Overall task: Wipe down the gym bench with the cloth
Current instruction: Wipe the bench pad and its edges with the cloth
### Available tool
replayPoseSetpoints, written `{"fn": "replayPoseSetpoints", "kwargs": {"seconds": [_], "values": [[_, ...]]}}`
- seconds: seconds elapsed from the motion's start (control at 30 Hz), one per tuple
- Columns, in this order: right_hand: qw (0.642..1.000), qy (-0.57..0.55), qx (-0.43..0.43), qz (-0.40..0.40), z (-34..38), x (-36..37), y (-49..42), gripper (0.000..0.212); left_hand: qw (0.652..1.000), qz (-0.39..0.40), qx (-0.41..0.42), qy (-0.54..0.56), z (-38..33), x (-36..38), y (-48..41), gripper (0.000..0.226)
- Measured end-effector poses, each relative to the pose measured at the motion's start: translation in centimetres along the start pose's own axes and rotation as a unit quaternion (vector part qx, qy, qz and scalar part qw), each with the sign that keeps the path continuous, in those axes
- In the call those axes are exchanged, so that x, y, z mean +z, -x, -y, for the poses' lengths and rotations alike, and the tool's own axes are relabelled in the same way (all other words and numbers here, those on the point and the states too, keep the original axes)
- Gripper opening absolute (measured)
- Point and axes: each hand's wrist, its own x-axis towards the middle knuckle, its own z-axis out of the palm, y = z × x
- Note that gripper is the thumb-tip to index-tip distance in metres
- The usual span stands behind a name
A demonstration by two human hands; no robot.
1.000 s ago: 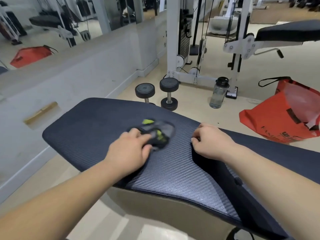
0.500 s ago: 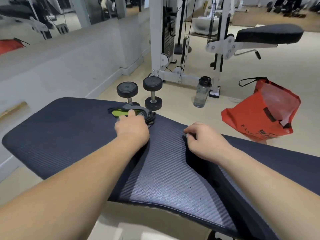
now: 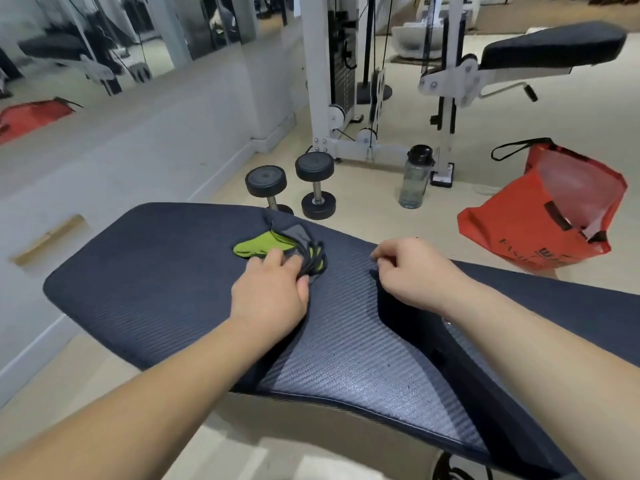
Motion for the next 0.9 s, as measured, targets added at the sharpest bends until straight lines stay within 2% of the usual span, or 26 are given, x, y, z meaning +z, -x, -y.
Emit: {"fn": "replayPoseSetpoints", "kwargs": {"seconds": [0.07, 0.13, 0.2, 0.23, 0.27, 0.33, 0.37, 0.4, 0.47, 0.5, 0.57, 0.63, 0.67, 0.73, 0.77, 0.8, 0.87, 0.9], "values": [[1.000, -0.004, -0.018, 0.006, 0.5, 0.3, 0.0, 0.034, 0.995, -0.003, 0.099, -0.005, -1.0, -0.5, 3.8, 0.040], [0.999, 0.005, -0.034, 0.012, 1.0, 0.8, 0.1, 0.029, 0.972, 0.020, 0.232, 0.042, -0.2, -1.4, 7.2, 0.044], [0.999, 0.015, -0.044, 0.022, 1.4, 1.2, 0.3, 0.025, 0.951, 0.045, 0.302, 0.054, 2.4, -1.7, 6.9, 0.047], [0.998, 0.019, -0.051, 0.026, 1.6, 1.3, 0.4, 0.024, 0.957, 0.041, 0.286, 0.031, 3.8, -1.5, 5.9, 0.048], [0.998, 0.021, -0.055, 0.030, 1.7, 1.3, 0.5, 0.023, 0.973, 0.031, 0.229, 0.013, 4.9, -1.2, 4.6, 0.048], [0.998, 0.024, -0.055, 0.033, 1.9, 1.3, 0.7, 0.024, 0.999, 0.026, 0.031, 0.013, 5.5, -0.9, 2.6, 0.046], [0.998, 0.026, -0.055, 0.031, 2.0, 1.3, 0.7, 0.024, 0.999, 0.019, -0.043, 0.010, 4.9, -0.7, 2.2, 0.045], [0.998, 0.029, -0.056, 0.030, 2.2, 1.3, 0.7, 0.024, 0.998, 0.015, -0.067, -0.007, 3.7, -0.7, 2.7, 0.045], [0.997, 0.035, -0.063, 0.028, 2.6, 1.4, 0.6, 0.024, 0.999, 0.024, -0.006, -0.028, 1.2, -1.1, 5.7, 0.045], [0.997, 0.038, -0.068, 0.027, 2.8, 1.6, 0.5, 0.024, 0.997, 0.026, 0.067, -0.012, 0.7, -1.4, 7.7, 0.045], [0.995, 0.043, -0.082, 0.023, 3.1, 2.1, 0.5, 0.023, 0.976, 0.045, 0.207, 0.046, 1.9, -2.3, 9.7, 0.047], [0.994, 0.047, -0.092, 0.021, 3.5, 2.4, 0.4, 0.022, 0.958, 0.043, 0.278, 0.058, 4.7, -2.0, 8.4, 0.048], [0.994, 0.048, -0.097, 0.022, 3.7, 2.5, 0.4, 0.022, 0.966, 0.032, 0.255, 0.036, 6.0, -1.6, 7.3, 0.048], [0.993, 0.047, -0.104, 0.022, 3.9, 2.7, 0.4, 0.021, 0.995, 0.031, 0.091, 0.016, 7.6, -1.2, 5.0, 0.048], [0.993, 0.047, -0.107, 0.021, 3.9, 2.7, 0.4, 0.021, 0.999, 0.034, 0.003, 0.013, 7.6, -1.1, 4.3, 0.047], [0.993, 0.049, -0.109, 0.020, 4.0, 2.8, 0.3, 0.020, 0.998, 0.031, -0.046, 0.003, 7.0, -1.0, 3.9, 0.046], [0.992, 0.051, -0.113, 0.022, 4.2, 2.8, 0.2, 0.020, 0.999, 0.024, -0.033, -0.011, 5.2, -1.3, 4.8, 0.044], [0.992, 0.048, -0.112, 0.022, 4.2, 2.8, 0.1, 0.021, 1.000, 0.027, 0.014, 0.004, 4.3, -1.4, 5.8, 0.044]]}}
